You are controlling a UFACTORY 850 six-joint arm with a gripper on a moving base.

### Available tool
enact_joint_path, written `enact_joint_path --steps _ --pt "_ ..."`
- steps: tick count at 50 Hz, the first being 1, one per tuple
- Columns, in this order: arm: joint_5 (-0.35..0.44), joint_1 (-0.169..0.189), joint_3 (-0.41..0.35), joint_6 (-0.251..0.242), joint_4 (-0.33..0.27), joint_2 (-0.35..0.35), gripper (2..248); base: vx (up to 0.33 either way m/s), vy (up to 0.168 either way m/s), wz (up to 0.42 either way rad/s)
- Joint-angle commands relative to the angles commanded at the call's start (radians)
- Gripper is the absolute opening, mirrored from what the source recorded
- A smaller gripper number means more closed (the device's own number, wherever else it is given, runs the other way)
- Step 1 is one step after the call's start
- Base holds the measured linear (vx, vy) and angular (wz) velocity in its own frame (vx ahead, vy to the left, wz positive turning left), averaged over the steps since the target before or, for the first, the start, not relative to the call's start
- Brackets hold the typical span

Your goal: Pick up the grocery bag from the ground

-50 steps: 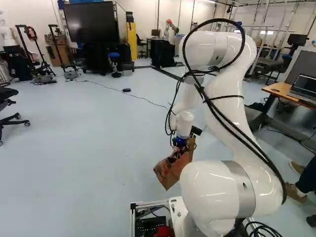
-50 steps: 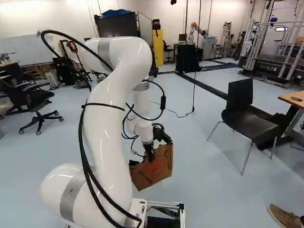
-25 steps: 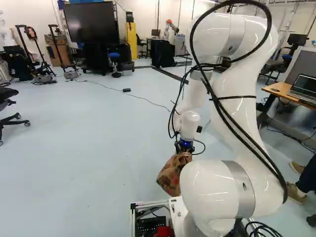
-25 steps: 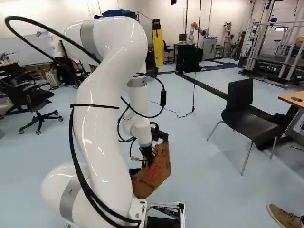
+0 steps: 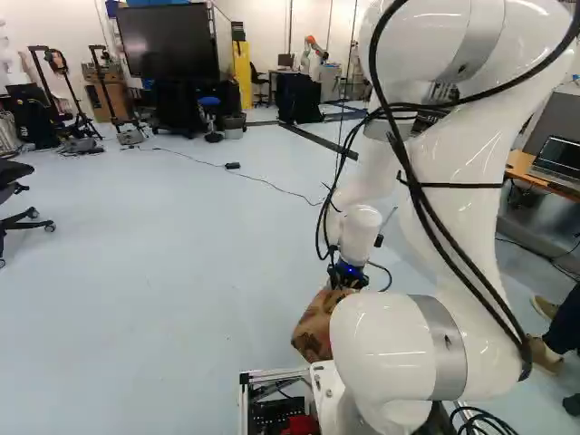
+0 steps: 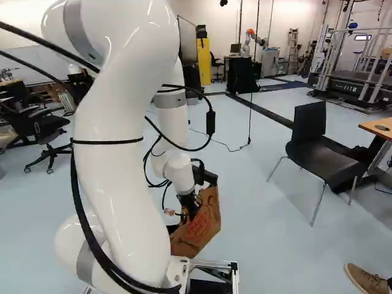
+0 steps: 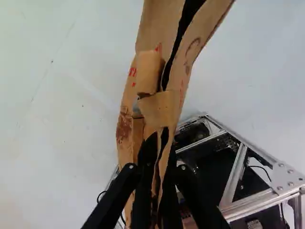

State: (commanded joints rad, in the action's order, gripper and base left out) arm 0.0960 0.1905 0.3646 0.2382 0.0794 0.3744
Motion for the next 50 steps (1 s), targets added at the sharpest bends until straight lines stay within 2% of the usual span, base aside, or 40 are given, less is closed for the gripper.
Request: enact_joint_path --steps 27,50 --pt "0.000 0.002 -0.092 0.000 0.000 -0.184 19 0.000 0.000 0.000" --pt "0.026 -0.005 -0.098 -0.008 -0.003 -0.199 19 0.000 0.000 0.000"
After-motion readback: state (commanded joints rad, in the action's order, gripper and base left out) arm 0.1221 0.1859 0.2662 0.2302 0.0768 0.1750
